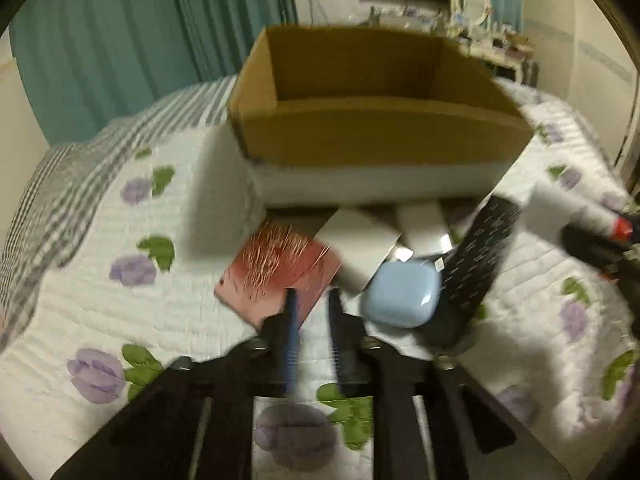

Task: Organize rigid objects
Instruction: 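Grasp the pink rose-printed card edgewise with the left gripper, then drop the card into the box with the left while the right releases the tube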

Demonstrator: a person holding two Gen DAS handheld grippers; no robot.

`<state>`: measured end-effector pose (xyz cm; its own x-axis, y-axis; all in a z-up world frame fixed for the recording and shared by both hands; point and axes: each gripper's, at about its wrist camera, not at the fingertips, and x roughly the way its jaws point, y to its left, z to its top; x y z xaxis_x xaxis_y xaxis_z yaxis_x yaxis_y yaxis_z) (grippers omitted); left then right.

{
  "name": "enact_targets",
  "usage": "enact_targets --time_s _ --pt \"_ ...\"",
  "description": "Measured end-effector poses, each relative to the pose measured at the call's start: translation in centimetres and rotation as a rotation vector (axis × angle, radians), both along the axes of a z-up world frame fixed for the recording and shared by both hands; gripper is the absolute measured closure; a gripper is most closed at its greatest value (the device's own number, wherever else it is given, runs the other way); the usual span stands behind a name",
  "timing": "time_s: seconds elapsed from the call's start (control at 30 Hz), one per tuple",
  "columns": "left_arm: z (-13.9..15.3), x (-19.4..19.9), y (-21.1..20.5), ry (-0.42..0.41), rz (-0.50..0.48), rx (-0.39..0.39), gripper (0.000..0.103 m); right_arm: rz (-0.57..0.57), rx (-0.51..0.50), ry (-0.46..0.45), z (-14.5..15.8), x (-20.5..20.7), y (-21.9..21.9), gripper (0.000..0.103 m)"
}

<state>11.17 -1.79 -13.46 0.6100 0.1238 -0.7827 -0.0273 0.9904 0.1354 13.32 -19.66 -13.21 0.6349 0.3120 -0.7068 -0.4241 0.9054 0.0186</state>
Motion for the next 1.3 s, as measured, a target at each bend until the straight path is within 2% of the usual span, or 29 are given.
enact_targets --time_s 0.03,0.1,0.17,0.33,0.43,0.5,0.57,0.67,0.8,0.93,1.03,1.17,1.3 --pt "-0.5 0.3 0.1 0.016 0.005 0.000 0.068 0.000 0.003 0.006 -0.2 0.1 -0.1 0.067" --pt "-1.3 0.8 0.1 0.043 0.006 0.010 0.064 0.001 0.012 0.018 -0.5 0.4 -0.2 0.067" --pt "-1.8 1.0 -0.2 0.050 0.000 0.034 0.052 0.001 0.021 0.033 -0.8 0.7 -0.3 0.067" --pt "-2.5 3.2 -1.0 0.027 0.020 0.173 0.051 0.006 0.035 0.054 -1.2 0.9 -0.4 0.067" --pt "-2.9 3.9 -0.6 0.021 0.028 0.189 0.051 0.005 0.037 0.058 -1.3 0.9 -0.4 0.067" --pt "-2.9 3.6 -0.3 0.015 0.027 0.173 0.054 0.002 0.039 0.058 -1.2 0.9 -0.4 0.067" --pt "-2.3 3.2 -0.2 -0.012 0.016 0.163 0.072 -0.001 0.038 0.052 -1.0 0.7 -0.5 0.067" --pt "-0.4 1.5 -0.8 -0.074 0.011 0.204 0.084 -0.006 0.036 0.032 -0.3 0.3 -0.5 0.067" --pt "2.3 -0.3 0.3 -0.118 0.032 0.104 0.094 -0.010 0.041 -0.012 1.4 -0.3 -0.4 0.067" --pt "6.0 -2.1 1.2 -0.166 0.033 -0.064 0.094 0.000 0.048 -0.080 4.3 -0.9 -0.2 0.067" --pt "9.0 -3.0 0.7 -0.226 0.010 -0.086 0.094 0.003 0.057 -0.124 6.5 -0.6 -0.1 0.067" --pt "12.7 -2.5 0.6 -0.278 -0.034 -0.168 0.094 0.009 0.078 -0.174 9.1 0.8 0.1 0.067" --pt "15.0 0.2 -0.4 -0.319 -0.067 -0.138 0.094 0.012 0.083 -0.217 10.9 3.0 0.8 0.067"
